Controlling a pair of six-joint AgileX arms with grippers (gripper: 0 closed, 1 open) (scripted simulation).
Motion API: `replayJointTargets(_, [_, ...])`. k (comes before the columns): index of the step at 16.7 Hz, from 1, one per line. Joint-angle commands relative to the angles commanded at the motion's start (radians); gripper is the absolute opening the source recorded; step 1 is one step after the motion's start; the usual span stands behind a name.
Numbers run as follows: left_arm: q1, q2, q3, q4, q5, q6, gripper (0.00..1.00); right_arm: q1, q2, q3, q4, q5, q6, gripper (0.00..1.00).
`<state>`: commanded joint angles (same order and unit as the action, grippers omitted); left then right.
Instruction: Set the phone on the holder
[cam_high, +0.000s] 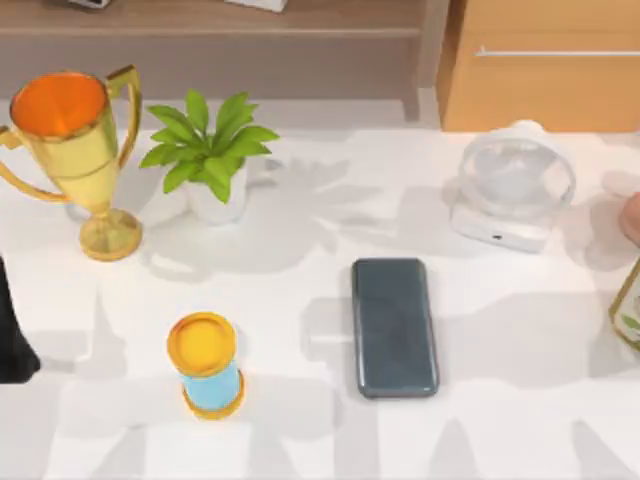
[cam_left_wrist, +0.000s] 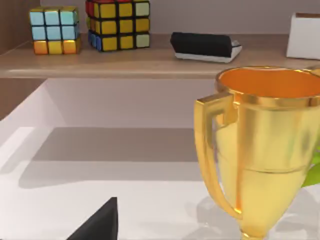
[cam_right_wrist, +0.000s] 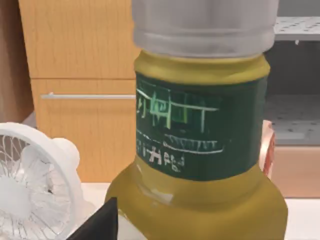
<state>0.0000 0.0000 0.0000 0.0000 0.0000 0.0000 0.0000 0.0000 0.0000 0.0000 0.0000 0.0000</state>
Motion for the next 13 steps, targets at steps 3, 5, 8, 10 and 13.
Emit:
replayJointTargets(3, [0.0, 0.0, 0.0, 0.0, 0.0, 0.0, 1.0, 0.002, 0.007, 0.01, -0.004, 0.001, 0.003, 1.0])
replayJointTargets(5, [0.0, 0.0, 0.0, 0.0, 0.0, 0.0, 1.0, 0.013, 0.046, 0.06, -0.024, 0.003, 0.017, 1.0])
replayJointTargets(8, [0.0, 0.0, 0.0, 0.0, 0.0, 0.0, 1.0, 0.048, 0.167, 0.211, -0.086, 0.006, 0.055, 1.0])
replayJointTargets(10, [0.0, 0.0, 0.0, 0.0, 0.0, 0.0, 1.0, 0.083, 0.289, 0.357, -0.152, 0.008, 0.091, 1.0])
replayJointTargets(13, [0.0, 0.0, 0.0, 0.0, 0.0, 0.0, 1.0, 0.149, 0.517, 0.608, -0.279, 0.012, 0.155, 1.0])
